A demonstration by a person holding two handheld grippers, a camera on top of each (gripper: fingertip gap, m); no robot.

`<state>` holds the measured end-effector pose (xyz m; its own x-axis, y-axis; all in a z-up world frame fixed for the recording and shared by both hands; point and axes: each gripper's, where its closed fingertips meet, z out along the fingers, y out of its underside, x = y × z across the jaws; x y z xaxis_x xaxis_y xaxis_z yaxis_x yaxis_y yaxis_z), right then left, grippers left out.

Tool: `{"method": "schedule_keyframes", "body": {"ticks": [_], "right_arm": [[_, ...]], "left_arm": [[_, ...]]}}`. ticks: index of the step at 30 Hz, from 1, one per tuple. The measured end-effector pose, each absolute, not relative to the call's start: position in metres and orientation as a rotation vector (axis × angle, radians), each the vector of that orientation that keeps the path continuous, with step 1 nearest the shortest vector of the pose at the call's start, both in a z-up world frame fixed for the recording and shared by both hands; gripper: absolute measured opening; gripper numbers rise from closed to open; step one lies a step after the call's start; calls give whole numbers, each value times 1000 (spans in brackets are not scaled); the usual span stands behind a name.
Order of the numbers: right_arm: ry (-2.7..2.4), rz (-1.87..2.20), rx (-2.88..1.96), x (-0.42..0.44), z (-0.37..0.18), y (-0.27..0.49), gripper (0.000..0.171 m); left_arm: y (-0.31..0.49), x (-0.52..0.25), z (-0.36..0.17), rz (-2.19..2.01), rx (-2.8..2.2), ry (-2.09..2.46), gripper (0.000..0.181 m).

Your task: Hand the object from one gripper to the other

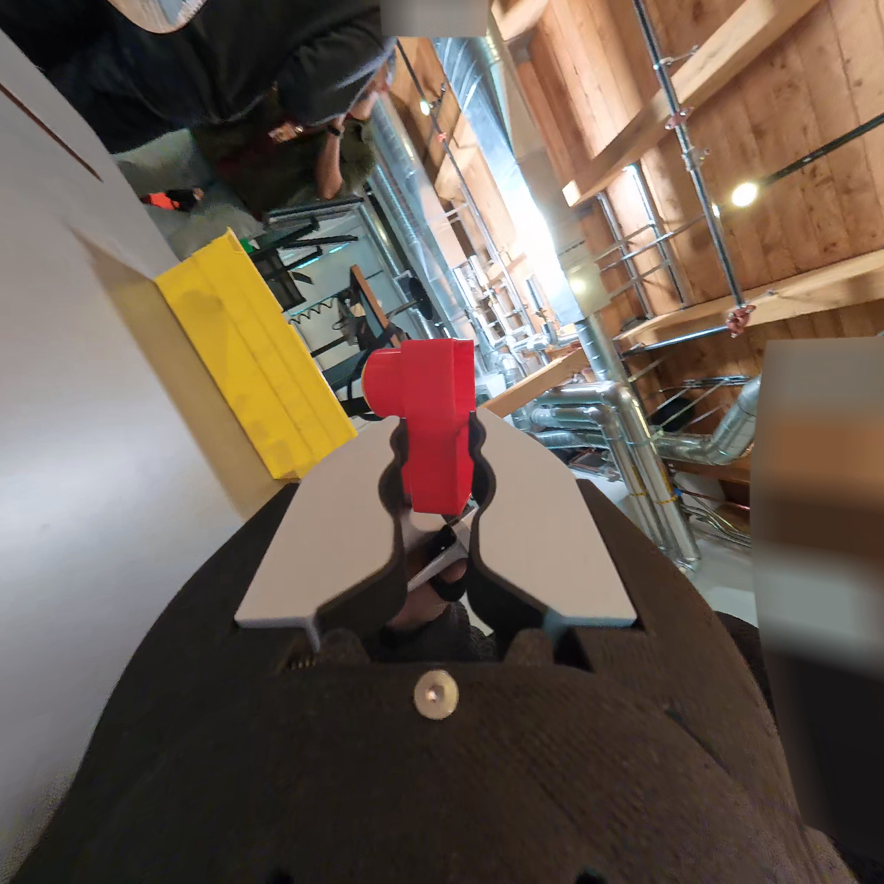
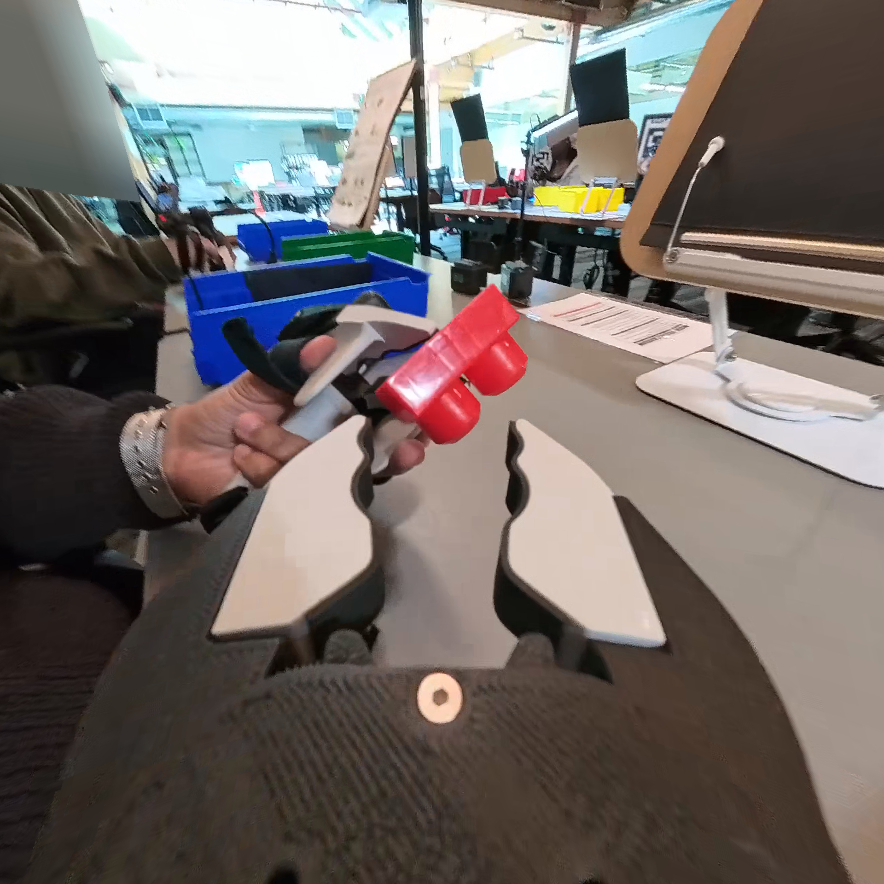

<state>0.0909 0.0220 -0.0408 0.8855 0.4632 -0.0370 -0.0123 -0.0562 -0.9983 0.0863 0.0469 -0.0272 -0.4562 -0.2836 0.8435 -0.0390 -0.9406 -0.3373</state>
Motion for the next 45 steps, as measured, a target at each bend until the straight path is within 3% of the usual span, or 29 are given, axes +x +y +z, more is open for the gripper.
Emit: {"method": "schedule_keyframes", "body": {"ticks": [22, 25, 30, 37, 45], "right_arm": [[-388, 408, -1540, 81, -32, 17, 37], [-383, 406, -1549, 83, -33, 17, 37], [-358, 356, -1565, 95, -34, 20, 36], [-480, 12, -1715, 111, -60, 28, 36], [-838, -524, -1723, 95, -85, 32, 36]], "left_arm": [[25, 92, -27, -2533, -1536, 584, 23], [24, 94, -28, -2503, -1555, 602, 33], [30, 99, -38, -2377, -1637, 605, 66], [39, 102, -55, -2086, -1753, 731, 79], [37, 105, -77, -1735, -1822, 959, 69]]}}
